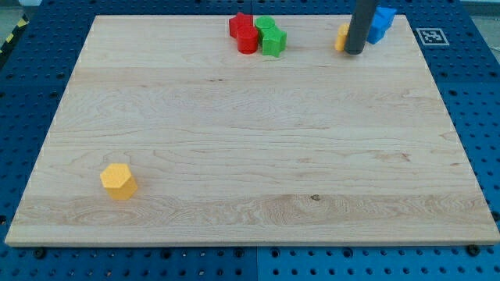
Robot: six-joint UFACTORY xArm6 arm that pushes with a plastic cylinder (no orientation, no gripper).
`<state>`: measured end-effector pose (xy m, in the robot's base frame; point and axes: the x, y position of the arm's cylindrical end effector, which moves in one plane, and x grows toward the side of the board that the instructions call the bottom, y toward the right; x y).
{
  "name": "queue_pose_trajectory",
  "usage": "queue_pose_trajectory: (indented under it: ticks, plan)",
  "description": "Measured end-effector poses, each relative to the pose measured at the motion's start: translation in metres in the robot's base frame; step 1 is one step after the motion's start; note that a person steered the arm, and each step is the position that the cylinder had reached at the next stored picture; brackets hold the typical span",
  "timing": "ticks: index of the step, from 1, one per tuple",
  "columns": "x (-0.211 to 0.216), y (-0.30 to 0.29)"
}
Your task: Push the yellow heart into the blue cube
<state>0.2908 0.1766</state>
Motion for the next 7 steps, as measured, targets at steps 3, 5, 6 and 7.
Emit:
queue_pose_trajectory:
  ticks: [3,5,6,7]
  plan:
    - [-0.010,-0.063]
    - [-0.024,-0.037]
    - [-0.031,-0.004]
    - [-0.031,0.009]
